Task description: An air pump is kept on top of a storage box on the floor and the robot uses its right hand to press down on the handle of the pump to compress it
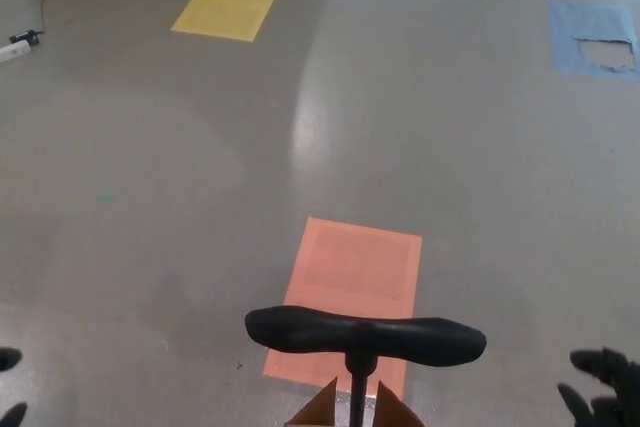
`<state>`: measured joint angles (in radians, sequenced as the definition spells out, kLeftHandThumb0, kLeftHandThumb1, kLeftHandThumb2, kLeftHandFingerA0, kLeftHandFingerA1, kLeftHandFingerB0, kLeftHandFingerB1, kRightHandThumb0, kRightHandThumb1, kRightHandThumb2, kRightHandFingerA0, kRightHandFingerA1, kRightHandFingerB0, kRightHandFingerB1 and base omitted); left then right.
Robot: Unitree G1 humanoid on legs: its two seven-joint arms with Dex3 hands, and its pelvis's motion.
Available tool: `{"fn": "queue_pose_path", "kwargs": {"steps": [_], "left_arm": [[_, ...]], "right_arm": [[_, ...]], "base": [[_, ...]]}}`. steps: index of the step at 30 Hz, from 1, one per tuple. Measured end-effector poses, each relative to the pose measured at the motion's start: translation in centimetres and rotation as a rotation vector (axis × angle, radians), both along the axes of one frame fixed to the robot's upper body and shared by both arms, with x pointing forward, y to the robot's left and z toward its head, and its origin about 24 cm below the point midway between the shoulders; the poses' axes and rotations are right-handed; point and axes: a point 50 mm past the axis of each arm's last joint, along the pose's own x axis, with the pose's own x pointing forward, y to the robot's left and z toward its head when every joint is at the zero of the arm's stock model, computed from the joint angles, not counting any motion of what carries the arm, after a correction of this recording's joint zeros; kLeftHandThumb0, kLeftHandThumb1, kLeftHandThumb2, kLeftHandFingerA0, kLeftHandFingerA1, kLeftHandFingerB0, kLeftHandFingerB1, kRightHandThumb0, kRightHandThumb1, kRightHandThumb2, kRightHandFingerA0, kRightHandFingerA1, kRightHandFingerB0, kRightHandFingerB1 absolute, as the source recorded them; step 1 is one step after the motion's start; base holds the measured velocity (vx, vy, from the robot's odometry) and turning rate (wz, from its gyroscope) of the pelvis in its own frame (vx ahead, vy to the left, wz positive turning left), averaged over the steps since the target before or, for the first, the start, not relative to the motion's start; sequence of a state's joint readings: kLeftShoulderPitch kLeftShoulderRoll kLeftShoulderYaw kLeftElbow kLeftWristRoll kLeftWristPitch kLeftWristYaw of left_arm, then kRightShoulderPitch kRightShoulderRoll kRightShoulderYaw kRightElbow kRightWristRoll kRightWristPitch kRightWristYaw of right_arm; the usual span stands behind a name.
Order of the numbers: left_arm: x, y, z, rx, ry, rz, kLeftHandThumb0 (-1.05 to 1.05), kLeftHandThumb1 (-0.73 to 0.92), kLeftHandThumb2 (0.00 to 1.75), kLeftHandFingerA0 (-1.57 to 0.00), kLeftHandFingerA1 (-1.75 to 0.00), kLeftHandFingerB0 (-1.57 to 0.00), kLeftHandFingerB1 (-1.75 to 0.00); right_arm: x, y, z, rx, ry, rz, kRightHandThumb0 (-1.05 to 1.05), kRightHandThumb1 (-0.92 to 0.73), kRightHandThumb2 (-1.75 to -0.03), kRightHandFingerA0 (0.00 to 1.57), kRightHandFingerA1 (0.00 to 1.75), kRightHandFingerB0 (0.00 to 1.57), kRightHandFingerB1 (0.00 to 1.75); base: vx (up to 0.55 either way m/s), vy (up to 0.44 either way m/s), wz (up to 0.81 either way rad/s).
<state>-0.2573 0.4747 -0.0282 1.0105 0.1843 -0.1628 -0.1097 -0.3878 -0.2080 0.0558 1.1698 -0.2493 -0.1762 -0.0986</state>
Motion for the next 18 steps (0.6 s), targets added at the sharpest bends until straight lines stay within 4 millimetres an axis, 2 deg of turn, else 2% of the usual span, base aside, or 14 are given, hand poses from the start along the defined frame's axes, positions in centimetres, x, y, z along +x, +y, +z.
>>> {"fn": "queue_pose_path", "kwargs": {"steps": [1, 2, 3, 4, 6, 9, 10, 12, 13, 14, 15, 16, 18], "left_arm": [[0.2, 0.1, 0.3, 0.002, -0.008, -0.005, -0.28, 0.6, 1.1, -0.06, -0.5, -0.06, -0.49], [0.3, 0.2, 0.3, 0.001, -0.009, -0.006, -0.28, 0.6, 1.1, -0.06, -0.5, -0.06, -0.49], [0.4, 0.2, 0.4, -0.001, -0.011, -0.008, -0.28, 0.6, 1.1, -0.06, -0.5, -0.06, -0.49], [0.4, 0.2, 0.4, -0.004, -0.013, -0.011, -0.29, 0.58, 1.09, -0.07, -0.5, -0.06, -0.49], [0.4, 0.2, 0.4, -0.009, -0.015, -0.017, -0.29, 0.58, 1.09, -0.07, -0.5, -0.07, -0.49], [0.7, 0.1, 0.6, -0.013, -0.024, -0.026, -0.29, 0.58, 1.09, -0.07, -0.5, -0.07, -0.49], [0.8, 0.1, 0.7, -0.013, -0.027, -0.028, -0.29, 0.58, 1.09, -0.07, -0.5, -0.06, -0.49], [1.1, 0.0, 0.9, -0.014, -0.038, -0.035, -0.29, 0.58, 1.09, -0.07, -0.5, -0.06, -0.49], [1.2, -0.1, 0.9, -0.015, -0.041, -0.036, -0.29, 0.59, 1.09, -0.07, -0.5, -0.06, -0.49], [1.3, -0.1, 1.1, -0.015, -0.046, -0.041, -0.29, 0.59, 1.09, -0.07, -0.5, -0.06, -0.49], [1.4, -0.2, 1.2, -0.016, -0.05, -0.044, -0.29, 0.59, 1.09, -0.07, -0.5, -0.06, -0.49], [1.6, -0.2, 1.2, -0.016, -0.054, -0.046, -0.29, 0.59, 1.1, -0.07, -0.5, -0.06, -0.49], [1.8, -0.3, 1.4, -0.017, -0.06, -0.049, -0.29, 0.6, 1.1, -0.06, -0.5, -0.06, -0.49]], "right_arm": [[0.3, 0.0, 0.4, 0.0, -0.032, 0.0, -0.29, -0.59, -1.09, 0.07, 0.49, 0.06, 0.48], [0.4, 0.0, 0.5, 0.003, -0.045, -0.003, -0.56, -0.85, -0.65, 0.23, 0.33, 0.19, 0.29], [0.6, 0.0, 0.7, 0.01, -0.065, -0.01, -0.56, -0.85, -0.65, 0.23, 0.33, 0.19, 0.29], [0.7, -0.1, 0.9, 0.023, -0.091, -0.024, -0.33, -0.61, -1.12, 0.01, 0.48, 0.0, 0.46], [0.9, -0.4, 1.4, 0.053, -0.142, -0.058, -0.31, -0.65, -1.14, 0.0, 0.48, 0.0, 0.46], [1.3, -0.7, 2.2, 0.117, -0.226, -0.116, -0.33, -0.63, -1.14, 0.0, 0.47, 0.0, 0.47], [1.5, -0.7, 2.4, 0.129, -0.244, -0.125, -0.6, -0.67, -0.98, 0.05, 0.43, 0.0, 0.39], [2.0, -0.6, 3.2, 0.183, -0.317, -0.15, -0.6, -0.67, -0.98, 0.05, 0.43, 0.0, 0.39], [2.1, -0.5, 3.5, 0.199, -0.338, -0.156, -0.59, -0.92, -0.67, 0.13, 0.31, 0.1, 0.28], [2.4, -0.3, 4.0, 0.231, -0.379, -0.163, -0.59, -0.92, -0.67, 0.13, 0.31, 0.1, 0.28], [2.5, -0.2, 4.4, 0.252, -0.409, -0.167, -0.34, -0.57, -1.11, 0.0, 0.48, 0.0, 0.47], [2.7, -0.2, 4.9, 0.271, -0.446, -0.171, -0.69, -0.9, -0.68, 0.19, 0.3, 0.18, 0.29], [2.9, -0.1, 5.8, 0.29, -0.508, -0.167, -0.7, -0.85, -0.67, 0.22, 0.29, 0.2, 0.28]], "base": [[0.0, 0.0, 0.0], [0.0, 0.0, 0.0], [0.0, 0.0, 0.0], [0.0, 0.0, 0.0], [0.0, 0.0, 0.0], [0.0, 0.0, 0.0], [0.0, 0.0, 0.0], [0.0, 0.0, 0.0], [0.0, 0.0, 0.0], [0.0, 0.0, 0.0], [0.0, 0.0, 0.0], [0.0, 0.0, 0.0], [0.0, 0.0, 0.0]]}}
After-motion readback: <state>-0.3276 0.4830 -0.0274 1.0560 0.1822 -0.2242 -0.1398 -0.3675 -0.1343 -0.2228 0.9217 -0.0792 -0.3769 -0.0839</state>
